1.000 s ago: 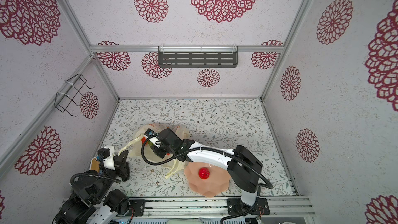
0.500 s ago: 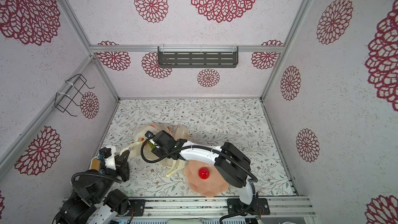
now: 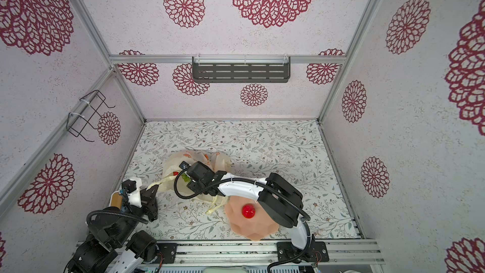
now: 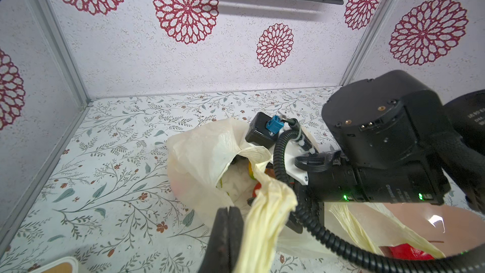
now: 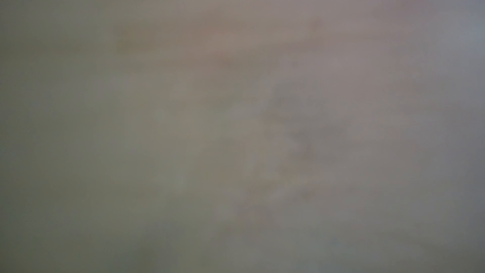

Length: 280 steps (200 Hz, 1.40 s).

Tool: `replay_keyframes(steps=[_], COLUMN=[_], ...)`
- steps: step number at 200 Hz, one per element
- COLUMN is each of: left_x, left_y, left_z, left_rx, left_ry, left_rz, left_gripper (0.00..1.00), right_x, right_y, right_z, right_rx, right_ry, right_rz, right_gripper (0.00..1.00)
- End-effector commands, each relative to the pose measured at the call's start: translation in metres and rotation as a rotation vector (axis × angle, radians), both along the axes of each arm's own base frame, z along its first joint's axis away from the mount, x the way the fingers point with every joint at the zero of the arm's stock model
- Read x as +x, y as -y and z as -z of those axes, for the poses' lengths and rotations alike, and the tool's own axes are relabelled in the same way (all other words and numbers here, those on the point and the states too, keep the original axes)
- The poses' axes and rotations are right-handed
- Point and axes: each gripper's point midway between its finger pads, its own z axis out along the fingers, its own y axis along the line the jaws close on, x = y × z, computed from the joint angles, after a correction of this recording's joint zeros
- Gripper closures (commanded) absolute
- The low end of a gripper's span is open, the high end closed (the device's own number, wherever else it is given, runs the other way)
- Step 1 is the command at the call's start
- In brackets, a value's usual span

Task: Take fruits out of the plastic bag
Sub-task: Take out the fake fruit from the plastic bag.

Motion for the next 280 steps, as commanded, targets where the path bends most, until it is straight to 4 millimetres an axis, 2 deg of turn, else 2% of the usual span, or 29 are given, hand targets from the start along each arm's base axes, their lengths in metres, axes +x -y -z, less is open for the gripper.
replay_keyframes(steps=[1, 21, 43, 55, 87, 108, 146, 169, 232, 280], left_x=[0.001, 0.001, 0.001, 0.001, 0.001, 0.001, 0.001, 0.001, 0.002, 0.002], left_y=[-0.002, -0.003, -0.003, -0.003, -0.003, -0.003, -0.004, -0.004, -0.004, -0.003], left_z=[-0.004, -0.003, -0.004, -0.003, -0.004, -0.004, -0.004, -0.004, -0.004, -0.003], left_rx=[0.002, 0.000, -0.001, 0.000, 0.000, -0.001, -0.002, 0.000, 0.000, 0.001], left_ry=[0.022, 0.022, 0.025, 0.024, 0.023, 0.024, 0.025, 0.024, 0.022, 0.020], left_rz=[-0.012, -0.013, -0.017, -0.016, -0.015, -0.019, -0.019, -0.019, -0.020, -0.017], left_gripper=[0.96, 0.96, 0.96, 0.96, 0.96, 0.95, 0.95, 0.96, 0.96, 0.95], right_x=[-0.022, -0.041, -0.059, -0.062, -0.045, -0.032, -0.002, 0.006, 0.009, -0.005], right_y=[-0.012, -0.013, -0.016, -0.017, -0.020, -0.022, -0.015, -0.011, 0.008, 0.010], right_z=[-0.054, -0.061, -0.053, -0.045, -0.023, -0.019, -0.015, -0.005, 0.016, 0.040], right_rx=[0.172, 0.217, 0.188, 0.143, 0.004, -0.032, -0.112, -0.142, -0.165, -0.105], right_ry=[0.029, 0.041, 0.055, 0.068, 0.079, 0.109, 0.180, 0.162, 0.087, -0.060], right_rz=[-0.135, -0.229, -0.323, -0.341, -0.280, -0.231, -0.094, -0.040, 0.066, 0.062], right_gripper=[0.31, 0.36, 0.42, 0.45, 0.48, 0.39, 0.32, 0.30, 0.21, 0.23])
